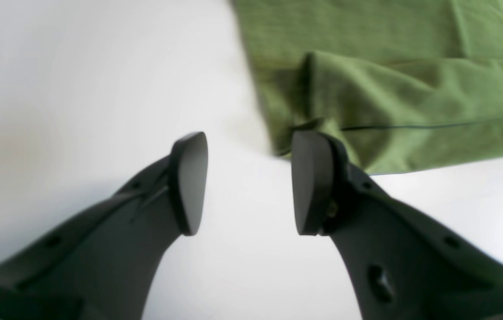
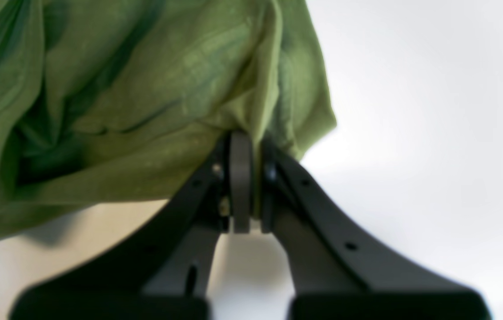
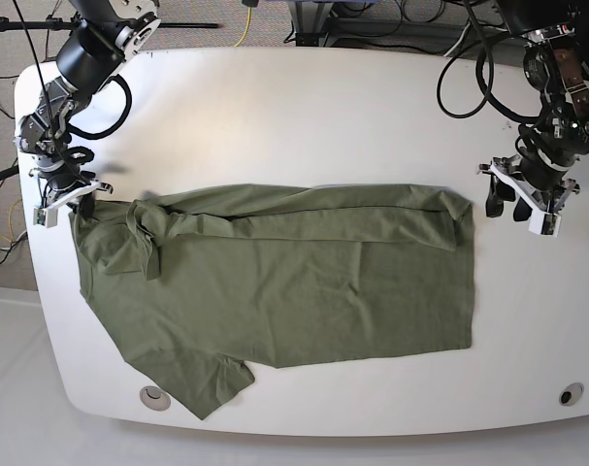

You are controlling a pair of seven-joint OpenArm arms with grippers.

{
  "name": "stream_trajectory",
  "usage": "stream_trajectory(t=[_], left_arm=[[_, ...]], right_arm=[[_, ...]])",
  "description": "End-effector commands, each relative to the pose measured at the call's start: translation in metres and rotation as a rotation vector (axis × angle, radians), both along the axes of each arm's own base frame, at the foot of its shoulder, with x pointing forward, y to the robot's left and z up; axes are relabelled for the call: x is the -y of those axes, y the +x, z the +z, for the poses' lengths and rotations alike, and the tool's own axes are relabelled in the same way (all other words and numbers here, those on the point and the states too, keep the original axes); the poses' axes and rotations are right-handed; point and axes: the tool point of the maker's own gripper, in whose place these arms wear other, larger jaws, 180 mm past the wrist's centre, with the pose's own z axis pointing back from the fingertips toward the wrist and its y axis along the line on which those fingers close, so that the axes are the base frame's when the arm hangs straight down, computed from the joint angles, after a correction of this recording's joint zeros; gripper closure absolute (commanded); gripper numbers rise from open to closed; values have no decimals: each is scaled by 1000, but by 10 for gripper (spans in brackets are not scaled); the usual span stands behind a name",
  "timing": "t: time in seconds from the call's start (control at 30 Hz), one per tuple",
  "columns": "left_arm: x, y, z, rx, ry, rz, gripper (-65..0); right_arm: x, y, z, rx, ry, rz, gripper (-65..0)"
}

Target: Fold the T-shirt properly

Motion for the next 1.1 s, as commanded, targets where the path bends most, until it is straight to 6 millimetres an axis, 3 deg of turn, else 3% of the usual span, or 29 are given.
stream_trajectory(t=[0.0,0.27,0.47,0.73,1.07], left_arm=[[1,10,15,62,-2,-10,-291],[22,19,9,73,-54,-37,-293],[15,31,-11,26,-99,-4,-293],[8,38,-29,-23,-133,25,-293],[9,37,-34,-31,-143,27,-293]], right_arm=[[3,1,2,-21,-24,14,0],[-1,3,2,-24,-25,28,0],[-15,8,-1,-38,-36,85,0],[-18,9,-2,-42,-38,95,0],[-18,9,-2,-42,-38,95,0]])
